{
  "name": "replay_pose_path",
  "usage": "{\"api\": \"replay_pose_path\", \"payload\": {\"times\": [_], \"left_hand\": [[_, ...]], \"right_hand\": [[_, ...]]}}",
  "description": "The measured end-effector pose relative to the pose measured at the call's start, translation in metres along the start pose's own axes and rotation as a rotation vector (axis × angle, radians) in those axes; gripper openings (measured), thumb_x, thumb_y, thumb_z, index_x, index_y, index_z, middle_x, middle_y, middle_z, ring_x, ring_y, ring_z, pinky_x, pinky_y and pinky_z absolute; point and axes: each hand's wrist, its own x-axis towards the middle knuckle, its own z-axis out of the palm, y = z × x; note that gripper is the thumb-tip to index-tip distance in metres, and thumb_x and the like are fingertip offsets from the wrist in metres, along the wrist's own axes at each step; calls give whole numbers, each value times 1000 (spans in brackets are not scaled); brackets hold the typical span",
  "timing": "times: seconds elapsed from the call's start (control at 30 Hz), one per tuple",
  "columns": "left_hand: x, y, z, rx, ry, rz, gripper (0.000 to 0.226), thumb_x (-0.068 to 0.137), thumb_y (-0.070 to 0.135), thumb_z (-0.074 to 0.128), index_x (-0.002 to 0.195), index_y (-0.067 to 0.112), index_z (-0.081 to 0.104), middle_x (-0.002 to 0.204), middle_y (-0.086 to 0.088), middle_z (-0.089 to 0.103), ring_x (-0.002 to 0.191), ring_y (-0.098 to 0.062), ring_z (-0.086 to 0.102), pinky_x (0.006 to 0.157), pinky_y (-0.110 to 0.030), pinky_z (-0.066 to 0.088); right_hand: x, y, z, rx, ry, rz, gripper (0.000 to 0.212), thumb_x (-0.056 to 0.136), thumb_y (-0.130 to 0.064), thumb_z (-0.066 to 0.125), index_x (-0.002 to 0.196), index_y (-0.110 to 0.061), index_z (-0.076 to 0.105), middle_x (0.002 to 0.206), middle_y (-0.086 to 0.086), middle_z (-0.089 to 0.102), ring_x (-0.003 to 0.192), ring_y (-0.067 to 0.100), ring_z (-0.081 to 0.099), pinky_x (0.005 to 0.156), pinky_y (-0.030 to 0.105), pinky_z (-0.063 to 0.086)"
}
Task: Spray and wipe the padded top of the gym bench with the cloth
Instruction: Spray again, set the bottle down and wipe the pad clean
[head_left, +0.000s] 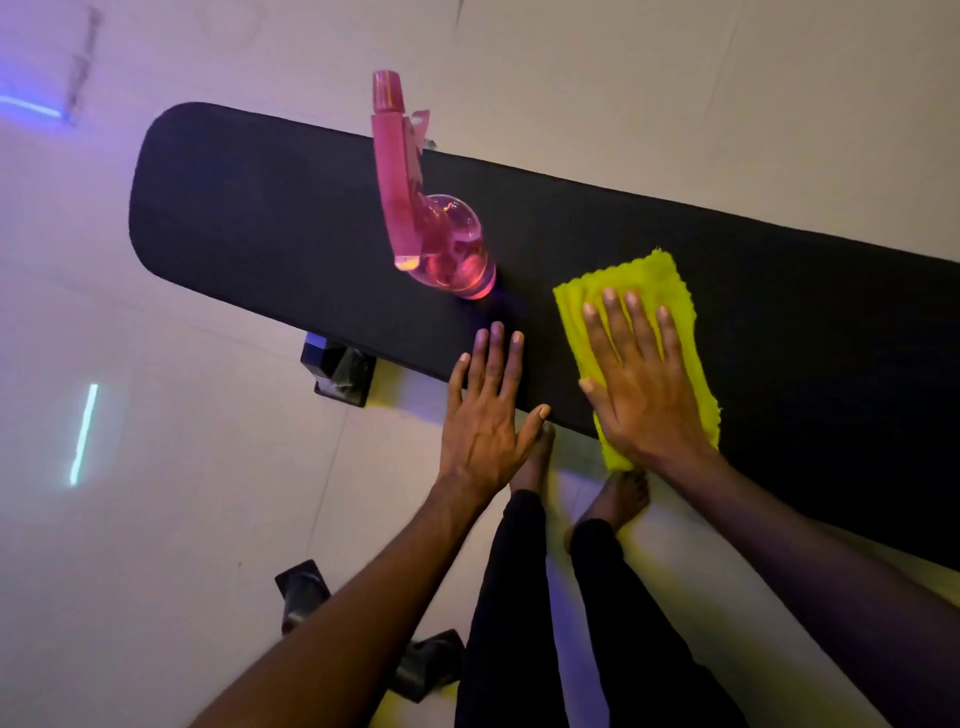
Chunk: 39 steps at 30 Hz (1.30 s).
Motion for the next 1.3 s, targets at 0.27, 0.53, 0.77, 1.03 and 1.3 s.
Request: {"api": "replay_pose_path", "payload": {"times": [0.27,0.53,0.77,1.03,1.3], "left_hand": [[1,0,-4,5,-28,-12,80,101,60,28,164,18,1,172,-7,-10,159,-22,-12,129,-42,1],[0,-4,-6,11,-39,-5,81,101,60,29,164,19,0,172,-7,-10,159,-22,-11,130,-42,3],[1,-4,-6,-1,-64,-6,82,102,60,31,164,20,-4,171,-7,-16,158,-22,-17,129,-41,-4],[0,0,-4,-38,-57,-34,83,101,57,35,164,19,-3,171,-6,-14,158,-20,-17,129,-41,-3],[0,2,-12,-52,-113,-35,85,103,56,39,162,21,-11,169,-4,-23,155,-20,-25,129,-42,-3]], "right_hand": [[52,7,-12,4,62,251,75,107,-46,28,168,-12,3,176,18,3,164,36,3,132,58,7],[30,-7,-6,-3,11,78,76,106,-49,32,169,-18,2,178,12,2,165,34,2,133,57,8],[31,17,-16,1,54,314,75,107,-50,29,168,-13,9,177,16,7,164,35,6,132,59,9],[74,-19,-10,3,26,203,77,106,-52,29,169,-15,3,177,16,2,164,37,2,132,59,8],[-19,18,-10,17,14,304,77,105,-51,33,169,-14,11,177,14,7,165,34,6,132,58,12]]}}
